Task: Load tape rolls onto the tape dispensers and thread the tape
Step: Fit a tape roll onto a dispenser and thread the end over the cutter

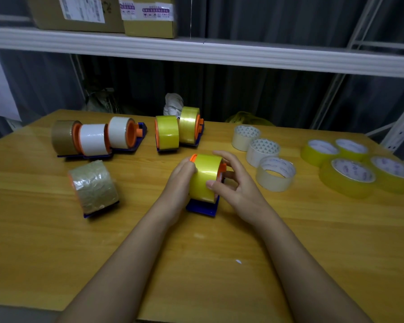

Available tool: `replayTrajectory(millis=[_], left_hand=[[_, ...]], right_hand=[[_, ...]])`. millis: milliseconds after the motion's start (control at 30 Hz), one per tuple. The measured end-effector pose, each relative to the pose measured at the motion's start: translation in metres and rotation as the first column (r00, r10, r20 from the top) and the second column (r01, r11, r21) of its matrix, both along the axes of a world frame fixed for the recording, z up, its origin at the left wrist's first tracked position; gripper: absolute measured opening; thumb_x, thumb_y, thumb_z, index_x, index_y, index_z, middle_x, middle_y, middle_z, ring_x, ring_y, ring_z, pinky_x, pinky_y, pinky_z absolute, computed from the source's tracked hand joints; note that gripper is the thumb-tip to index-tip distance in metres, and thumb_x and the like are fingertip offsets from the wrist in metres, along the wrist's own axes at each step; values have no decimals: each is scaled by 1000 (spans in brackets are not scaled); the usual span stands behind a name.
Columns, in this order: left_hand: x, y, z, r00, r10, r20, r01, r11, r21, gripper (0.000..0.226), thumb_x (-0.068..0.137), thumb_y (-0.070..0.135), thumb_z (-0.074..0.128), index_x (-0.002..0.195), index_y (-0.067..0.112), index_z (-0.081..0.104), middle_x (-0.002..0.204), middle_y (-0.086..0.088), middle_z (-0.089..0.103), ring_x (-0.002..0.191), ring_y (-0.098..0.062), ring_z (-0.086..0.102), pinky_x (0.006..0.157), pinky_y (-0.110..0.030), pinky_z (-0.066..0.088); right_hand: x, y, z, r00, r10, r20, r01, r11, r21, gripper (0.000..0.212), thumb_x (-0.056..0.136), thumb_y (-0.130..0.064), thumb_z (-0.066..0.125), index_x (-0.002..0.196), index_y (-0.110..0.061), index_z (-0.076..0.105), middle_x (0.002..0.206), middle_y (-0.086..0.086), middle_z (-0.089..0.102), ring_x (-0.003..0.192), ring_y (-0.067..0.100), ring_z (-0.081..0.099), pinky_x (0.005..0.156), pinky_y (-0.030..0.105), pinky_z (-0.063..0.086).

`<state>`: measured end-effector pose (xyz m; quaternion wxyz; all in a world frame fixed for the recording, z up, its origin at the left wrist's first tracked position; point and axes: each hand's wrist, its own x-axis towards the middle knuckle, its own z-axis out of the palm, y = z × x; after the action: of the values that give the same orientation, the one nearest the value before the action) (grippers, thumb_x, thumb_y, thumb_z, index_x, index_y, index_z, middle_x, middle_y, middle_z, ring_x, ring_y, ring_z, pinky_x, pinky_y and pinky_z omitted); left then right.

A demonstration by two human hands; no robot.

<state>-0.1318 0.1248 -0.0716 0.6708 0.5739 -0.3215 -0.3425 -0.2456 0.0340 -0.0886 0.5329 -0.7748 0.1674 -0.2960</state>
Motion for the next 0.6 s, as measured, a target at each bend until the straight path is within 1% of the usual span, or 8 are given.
replayTrajectory(millis=[67, 133, 167, 300, 367, 433, 533, 600], left_hand=[[-1, 1, -1, 999, -35, 19, 35, 999, 15, 27, 77, 30, 44, 89, 33, 68, 81, 5, 67, 83, -20, 62, 75, -38, 48], [-3, 1, -1, 998, -49, 40, 47, 997, 53, 42, 70, 33, 43, 107, 32, 62, 95, 3, 65, 91, -19, 61, 79, -38, 49], [-4, 1, 0, 998, -50, 43, 47, 997, 68, 48, 69, 34, 42, 115, 31, 57, 101, 1, 62, 95, -20, 60, 82, -39, 48], [-5, 3, 4, 997, -55, 63, 49, 995, 83, 47, 67, 34, 45, 112, 32, 57, 109, -4, 60, 103, -26, 58, 92, -47, 47], [-5, 5, 3, 995, -76, 71, 70, 993, 91, 59, 61, 37, 51, 119, 32, 56, 115, -8, 60, 108, -30, 58, 95, -51, 46], [-3, 6, 1, 991, -109, 72, 102, 990, 93, 71, 56, 39, 53, 126, 31, 52, 117, -8, 60, 108, -29, 59, 94, -49, 47], [-3, 5, 0, 989, -130, 68, 126, 990, 66, 50, 65, 28, 50, 114, 32, 56, 108, -7, 64, 101, -27, 62, 89, -44, 50], [-3, 4, 1, 992, -119, 42, 116, 991, 66, 43, 65, 27, 49, 107, 34, 58, 103, -3, 64, 98, -25, 61, 87, -41, 49]], right_hand=[[1, 1, 0, 999, -37, -6, 38, 999, 30, 47, 91, -29, 63, 134, -31, 45, 115, -6, 54, 99, 15, 61, 78, 30, 56], [3, -1, -1, 996, -83, -30, 84, 995, 53, 40, 94, -34, 57, 133, -32, 46, 100, -9, 59, 91, 17, 64, 83, 47, 56], [3, -2, -3, 995, -97, -38, 99, 993, 58, 39, 94, -37, 56, 132, -33, 47, 96, -8, 60, 91, 18, 65, 83, 51, 55], [5, -4, -6, 992, -118, -45, 120, 991, 58, 39, 94, -38, 56, 133, -33, 48, 95, -6, 62, 91, 21, 66, 81, 53, 55], [5, -3, -6, 991, -126, -48, 129, 990, 58, 39, 95, -39, 55, 133, -32, 48, 95, -5, 61, 91, 23, 66, 81, 53, 55], [5, -2, -5, 989, -141, -52, 144, 988, 58, 39, 95, -42, 53, 132, -32, 49, 95, -3, 62, 91, 24, 66, 81, 53, 55], [5, -2, -2, 990, -132, -50, 136, 987, 87, 33, 95, -44, 52, 126, -35, 49, 97, -3, 63, 91, 26, 67, 81, 51, 56], [4, -1, 0, 991, -125, -48, 129, 988, 88, 36, 92, -46, 51, 126, -36, 48, 98, -5, 62, 90, 23, 67, 82, 49, 56]])
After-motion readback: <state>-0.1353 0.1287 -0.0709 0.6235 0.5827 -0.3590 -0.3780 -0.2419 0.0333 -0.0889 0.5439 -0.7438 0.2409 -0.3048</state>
